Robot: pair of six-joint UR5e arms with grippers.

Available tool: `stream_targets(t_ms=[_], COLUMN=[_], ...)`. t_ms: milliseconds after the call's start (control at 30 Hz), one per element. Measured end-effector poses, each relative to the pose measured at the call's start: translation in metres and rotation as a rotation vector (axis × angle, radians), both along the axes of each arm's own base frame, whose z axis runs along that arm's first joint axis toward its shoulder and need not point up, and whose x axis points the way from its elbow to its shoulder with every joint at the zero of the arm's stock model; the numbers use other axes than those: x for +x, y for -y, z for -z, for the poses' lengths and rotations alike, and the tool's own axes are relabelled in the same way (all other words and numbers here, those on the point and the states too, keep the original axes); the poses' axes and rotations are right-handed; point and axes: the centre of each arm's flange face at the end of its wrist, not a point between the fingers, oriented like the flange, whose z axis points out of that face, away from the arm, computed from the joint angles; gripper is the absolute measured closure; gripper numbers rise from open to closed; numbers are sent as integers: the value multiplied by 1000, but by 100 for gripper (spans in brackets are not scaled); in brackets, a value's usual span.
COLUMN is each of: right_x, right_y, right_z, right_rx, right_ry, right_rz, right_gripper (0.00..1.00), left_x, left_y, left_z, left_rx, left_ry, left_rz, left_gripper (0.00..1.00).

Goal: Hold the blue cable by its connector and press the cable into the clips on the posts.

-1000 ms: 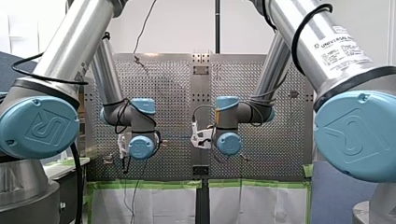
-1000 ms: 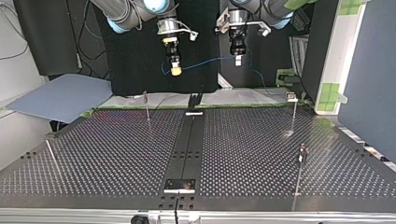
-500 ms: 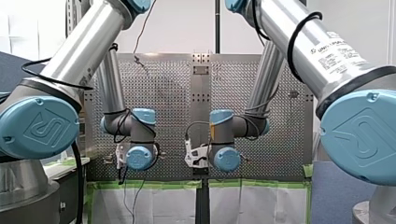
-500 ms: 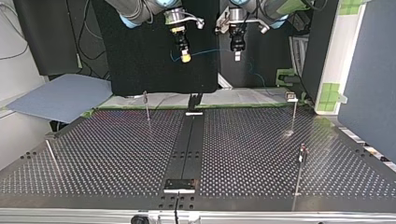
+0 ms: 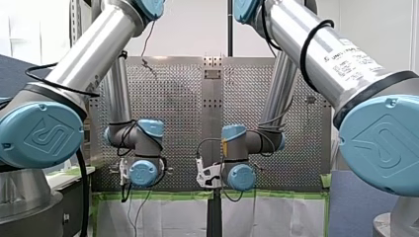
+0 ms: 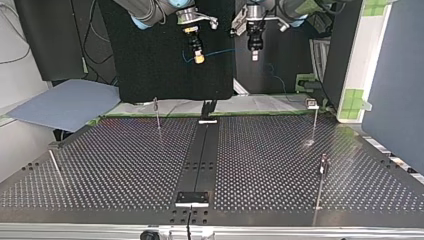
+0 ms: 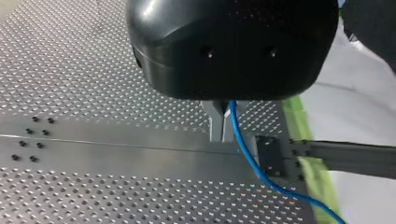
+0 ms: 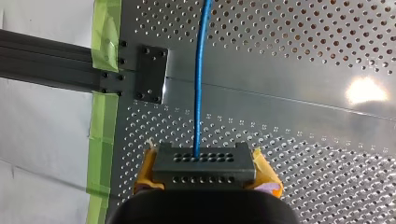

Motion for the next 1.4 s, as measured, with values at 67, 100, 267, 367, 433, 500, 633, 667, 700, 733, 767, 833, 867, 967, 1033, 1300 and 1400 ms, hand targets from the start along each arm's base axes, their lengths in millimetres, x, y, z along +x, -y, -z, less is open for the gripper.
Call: stream_targets(t_ms=[67, 100, 267, 367, 433, 500, 633, 667, 700, 733, 767, 833, 867, 967, 1033, 1300, 1400], right_x=[0, 0, 0, 0, 0, 0, 0, 0, 0, 0, 1, 7, 11, 23, 29, 36, 36], right_y=[0, 0, 0, 0, 0, 0, 0, 0, 0, 0, 0, -1, -1, -2, 3, 22, 29], right_z=[0, 0, 0, 0, 0, 0, 0, 0, 0, 0, -1, -8, -13, -29, -43, -90, -107], right_rx=[0, 0, 0, 0, 0, 0, 0, 0, 0, 0, 0, -2, -4, -8, -11, -13, -17], right_ry=[0, 0, 0, 0, 0, 0, 0, 0, 0, 0, 3, 18, 28, 64, 93, 159, 171], right_rz=[0, 0, 0, 0, 0, 0, 0, 0, 0, 0, 0, 2, 3, 11, 27, 69, 75], right_gripper=[100, 100, 100, 100, 100, 100, 100, 100, 100, 100, 100, 100, 100, 100, 100, 100, 100], left_x=[-5, -7, -9, -9, -10, -10, -10, -10, -10, -10, -10, -8, -7, -4, -3, 3, 6], left_y=[-3, -4, -5, -5, -5, -6, -6, -6, -6, -7, -7, -6, -6, -4, -4, -12, -14], left_z=[3, 5, 6, 6, 7, 7, 7, 7, 7, 7, 8, 9, 8, 1, -4, -25, -34], left_rx=[3, 4, 6, 6, 6, 6, 6, 6, 6, 5, 2, -9, -15, -28, -34, -67, -79], left_ry=[-9, -13, -18, -18, -18, -18, -18, -18, -19, -19, -18, -9, -4, 8, 12, 22, 26], left_rz=[1, 1, 1, 1, 1, 1, 1, 1, 0, -2, -6, -16, -21, -32, -39, -110, -123], left_gripper=[100, 100, 100, 100, 100, 100, 100, 100, 100, 100, 100, 100, 100, 100, 100, 100, 100])
